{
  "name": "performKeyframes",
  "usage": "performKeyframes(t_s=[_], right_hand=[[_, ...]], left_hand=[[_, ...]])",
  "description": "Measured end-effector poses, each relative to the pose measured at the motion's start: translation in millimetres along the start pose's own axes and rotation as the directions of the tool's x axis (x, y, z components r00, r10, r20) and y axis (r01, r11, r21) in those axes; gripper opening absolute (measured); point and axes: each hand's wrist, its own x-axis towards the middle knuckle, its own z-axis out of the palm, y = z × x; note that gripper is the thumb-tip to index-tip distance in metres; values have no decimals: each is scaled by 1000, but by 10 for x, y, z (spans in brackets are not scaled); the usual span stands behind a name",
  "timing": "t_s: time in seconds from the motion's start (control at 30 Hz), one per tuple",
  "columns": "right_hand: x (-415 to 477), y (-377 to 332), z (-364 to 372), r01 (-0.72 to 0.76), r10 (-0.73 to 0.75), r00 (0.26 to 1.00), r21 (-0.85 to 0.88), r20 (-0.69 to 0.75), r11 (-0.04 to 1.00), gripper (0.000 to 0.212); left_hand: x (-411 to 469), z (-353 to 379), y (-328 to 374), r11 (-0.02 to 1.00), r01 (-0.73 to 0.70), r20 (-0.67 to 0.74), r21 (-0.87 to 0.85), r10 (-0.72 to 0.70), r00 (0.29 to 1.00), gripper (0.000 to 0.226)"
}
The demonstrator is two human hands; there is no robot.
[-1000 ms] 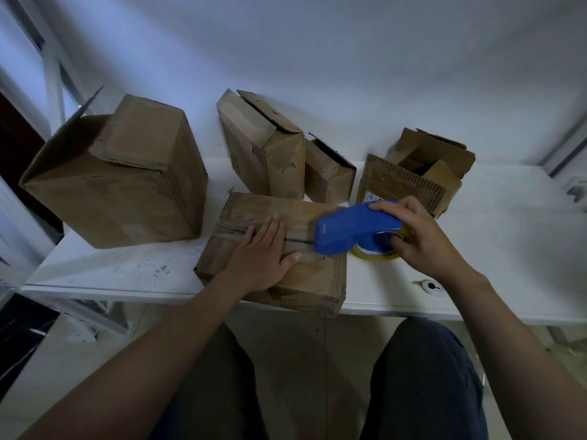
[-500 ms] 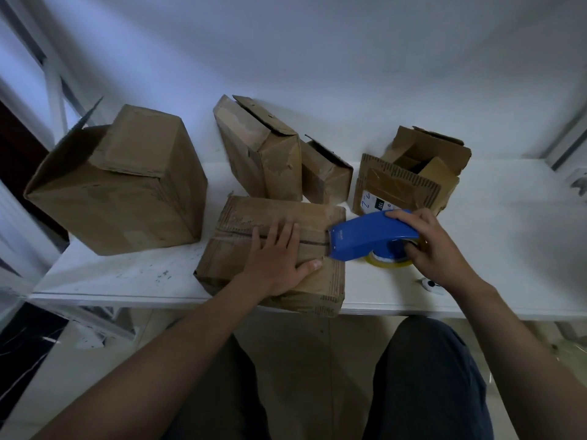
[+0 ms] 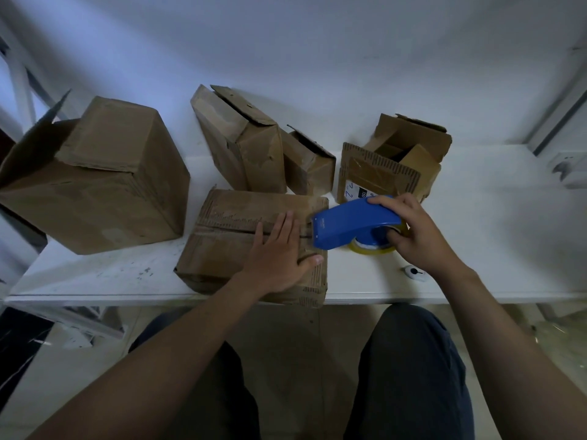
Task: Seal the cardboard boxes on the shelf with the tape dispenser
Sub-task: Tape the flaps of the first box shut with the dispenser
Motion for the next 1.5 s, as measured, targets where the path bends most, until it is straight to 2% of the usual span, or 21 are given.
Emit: performKeyframes(t_s=[0.17, 0.3, 0.53, 0.73, 1.13, 1.5], right_hand=[[0, 33, -44, 17, -17, 1000, -12, 17, 1000, 82], [-61, 144, -166, 1, -4, 998, -46, -68, 999, 82], [-154, 292, -208, 3, -6, 999, -53, -40, 999, 79], [-273, 458, -285, -36, 29, 995, -73, -91, 997, 80], [-370, 561, -283, -24, 20, 996, -46, -86, 999, 78], [-447, 583, -479, -37, 34, 999, -75, -37, 996, 79]], left_hand=[[22, 34, 4, 1000, 2, -21, -9, -2, 1000, 94], [23, 28, 15, 1000, 11, -11, 6, -11, 1000, 95], [8, 18, 15, 1000, 11, -19, 23, -10, 1000, 93], [-2, 12, 20, 1000, 17, -11, 23, -17, 1000, 92], [-10, 36, -15, 999, 11, -34, 43, -10, 999, 106], [-60, 10, -9, 1000, -1, -38, 17, 1, 999, 99]])
